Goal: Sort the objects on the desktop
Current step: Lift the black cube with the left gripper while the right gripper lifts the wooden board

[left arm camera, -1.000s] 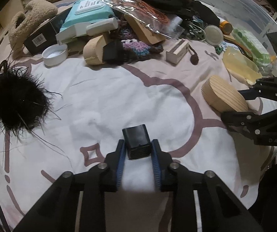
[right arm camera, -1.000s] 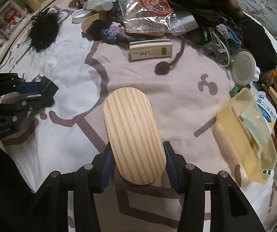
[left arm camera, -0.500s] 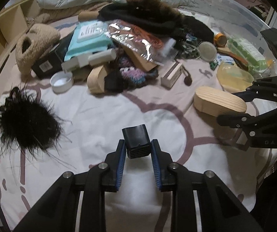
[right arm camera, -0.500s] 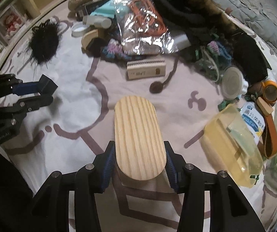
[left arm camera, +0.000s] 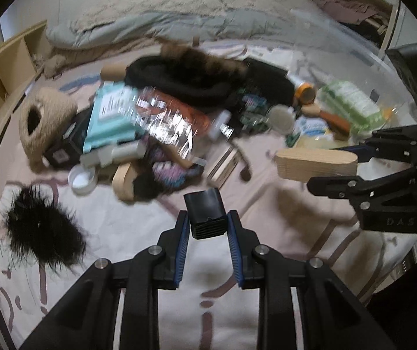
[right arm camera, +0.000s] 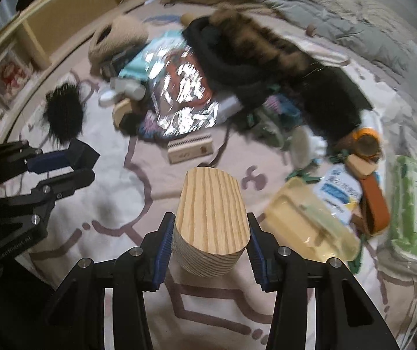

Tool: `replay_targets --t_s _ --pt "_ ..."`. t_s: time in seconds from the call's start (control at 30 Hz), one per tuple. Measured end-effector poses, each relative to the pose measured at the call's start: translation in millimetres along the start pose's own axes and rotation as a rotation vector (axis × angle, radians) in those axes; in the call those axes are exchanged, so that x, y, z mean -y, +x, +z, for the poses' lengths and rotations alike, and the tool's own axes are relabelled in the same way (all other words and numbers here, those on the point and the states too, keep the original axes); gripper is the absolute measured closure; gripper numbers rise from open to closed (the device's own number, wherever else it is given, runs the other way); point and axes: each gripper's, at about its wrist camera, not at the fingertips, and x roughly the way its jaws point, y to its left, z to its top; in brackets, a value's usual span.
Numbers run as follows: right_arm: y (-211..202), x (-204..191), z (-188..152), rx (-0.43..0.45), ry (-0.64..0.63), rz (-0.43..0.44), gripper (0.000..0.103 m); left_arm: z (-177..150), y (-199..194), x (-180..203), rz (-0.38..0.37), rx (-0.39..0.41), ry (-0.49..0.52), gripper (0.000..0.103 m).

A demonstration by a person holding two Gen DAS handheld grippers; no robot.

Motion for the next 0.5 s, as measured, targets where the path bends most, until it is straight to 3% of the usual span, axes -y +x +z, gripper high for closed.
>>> replay_targets --t_s 0.5 --pt "-86.8 50.4 -3.1 0.181 0.161 -0.025 0.058 46.8 -40.1 57.9 -0.045 0.148 0.077 0.077"
